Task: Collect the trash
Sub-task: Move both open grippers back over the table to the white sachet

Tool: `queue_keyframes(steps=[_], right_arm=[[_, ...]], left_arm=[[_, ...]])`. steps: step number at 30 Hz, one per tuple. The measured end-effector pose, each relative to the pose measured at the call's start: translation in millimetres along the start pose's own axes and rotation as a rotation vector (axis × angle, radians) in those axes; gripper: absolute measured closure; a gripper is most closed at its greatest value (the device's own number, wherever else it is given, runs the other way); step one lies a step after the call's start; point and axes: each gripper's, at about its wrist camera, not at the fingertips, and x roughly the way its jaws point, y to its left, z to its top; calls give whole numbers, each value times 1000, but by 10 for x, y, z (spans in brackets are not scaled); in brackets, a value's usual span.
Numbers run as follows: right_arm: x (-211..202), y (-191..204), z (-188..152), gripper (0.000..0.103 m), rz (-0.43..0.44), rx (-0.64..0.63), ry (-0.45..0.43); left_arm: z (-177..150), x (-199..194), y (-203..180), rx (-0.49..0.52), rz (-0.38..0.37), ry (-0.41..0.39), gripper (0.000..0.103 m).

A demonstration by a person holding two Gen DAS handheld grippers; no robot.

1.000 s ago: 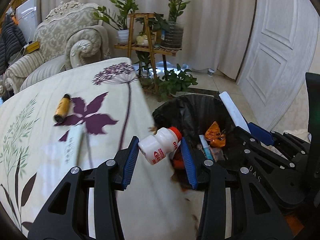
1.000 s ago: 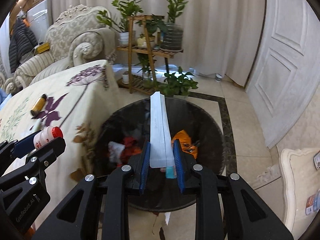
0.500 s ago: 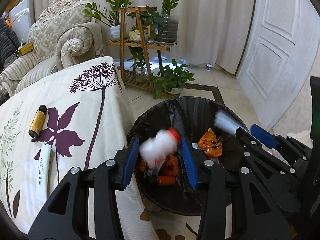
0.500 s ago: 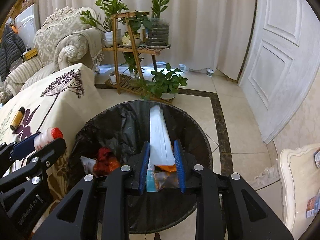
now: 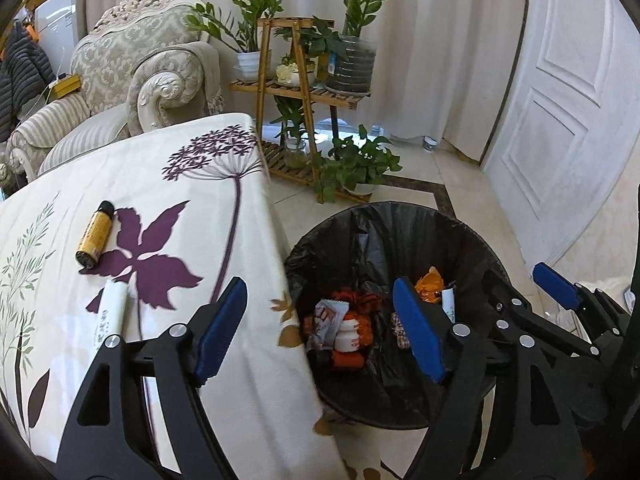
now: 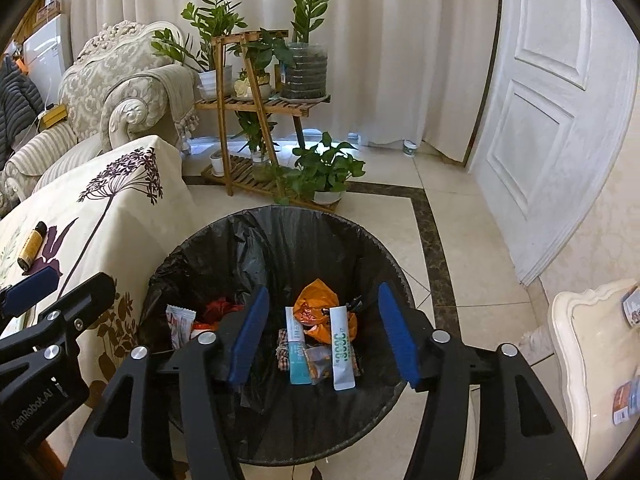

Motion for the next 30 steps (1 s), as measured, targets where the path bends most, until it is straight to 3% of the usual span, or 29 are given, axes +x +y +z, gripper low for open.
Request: queue_keyframes(steps=[14, 23, 30], right_arm=[[-147, 556, -69, 45, 97, -62, 6], [-219, 895, -65, 45, 153, -105, 4], [-234, 1051, -56, 45, 165, -132, 8]], left_arm=[[-161, -240, 618, -67, 96, 0, 28], [-277, -145, 1141, -156, 146, 80, 28], [-310, -83, 1197, -139, 117, 107, 48]])
